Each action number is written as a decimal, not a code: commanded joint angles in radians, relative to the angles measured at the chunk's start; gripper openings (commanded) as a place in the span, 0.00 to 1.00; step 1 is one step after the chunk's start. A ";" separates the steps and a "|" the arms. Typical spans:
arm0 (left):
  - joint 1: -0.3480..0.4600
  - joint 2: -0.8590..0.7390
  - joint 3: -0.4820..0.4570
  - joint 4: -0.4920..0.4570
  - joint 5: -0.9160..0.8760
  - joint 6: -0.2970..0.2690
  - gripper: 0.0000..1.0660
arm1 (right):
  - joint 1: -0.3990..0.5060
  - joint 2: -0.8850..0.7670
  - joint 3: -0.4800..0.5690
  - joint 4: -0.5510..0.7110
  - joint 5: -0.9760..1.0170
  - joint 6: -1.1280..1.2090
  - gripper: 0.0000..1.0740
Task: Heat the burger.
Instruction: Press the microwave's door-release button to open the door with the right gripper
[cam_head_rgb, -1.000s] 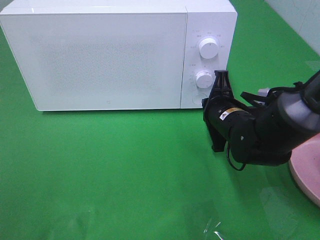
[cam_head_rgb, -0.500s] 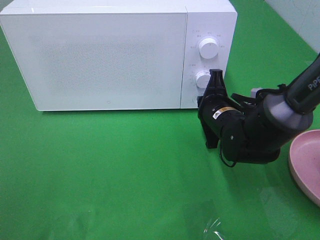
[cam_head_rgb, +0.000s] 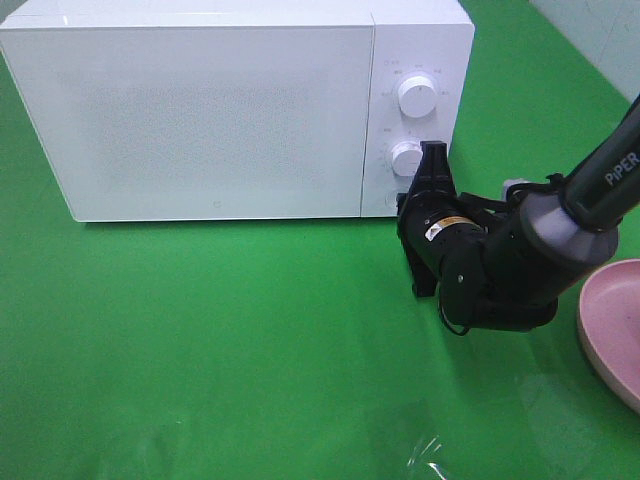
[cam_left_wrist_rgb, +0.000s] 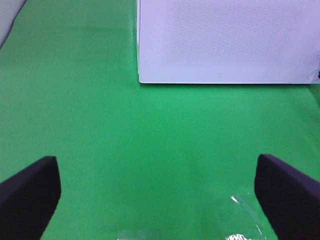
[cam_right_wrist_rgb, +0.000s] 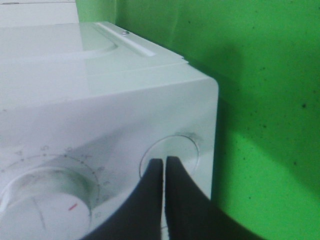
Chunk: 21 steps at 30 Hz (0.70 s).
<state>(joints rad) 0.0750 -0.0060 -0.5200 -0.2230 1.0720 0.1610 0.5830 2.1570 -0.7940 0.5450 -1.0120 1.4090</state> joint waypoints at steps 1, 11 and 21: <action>-0.003 -0.015 0.002 -0.003 0.002 -0.002 0.92 | -0.004 -0.002 -0.014 -0.001 -0.003 -0.001 0.00; -0.003 -0.015 0.002 -0.003 0.002 -0.002 0.92 | -0.036 -0.002 -0.042 -0.022 0.031 -0.002 0.00; -0.003 -0.015 0.002 -0.003 0.002 -0.002 0.92 | -0.039 -0.002 -0.042 -0.032 0.024 0.023 0.00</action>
<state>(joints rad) 0.0750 -0.0060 -0.5200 -0.2230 1.0720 0.1610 0.5530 2.1600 -0.8240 0.5300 -0.9660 1.4130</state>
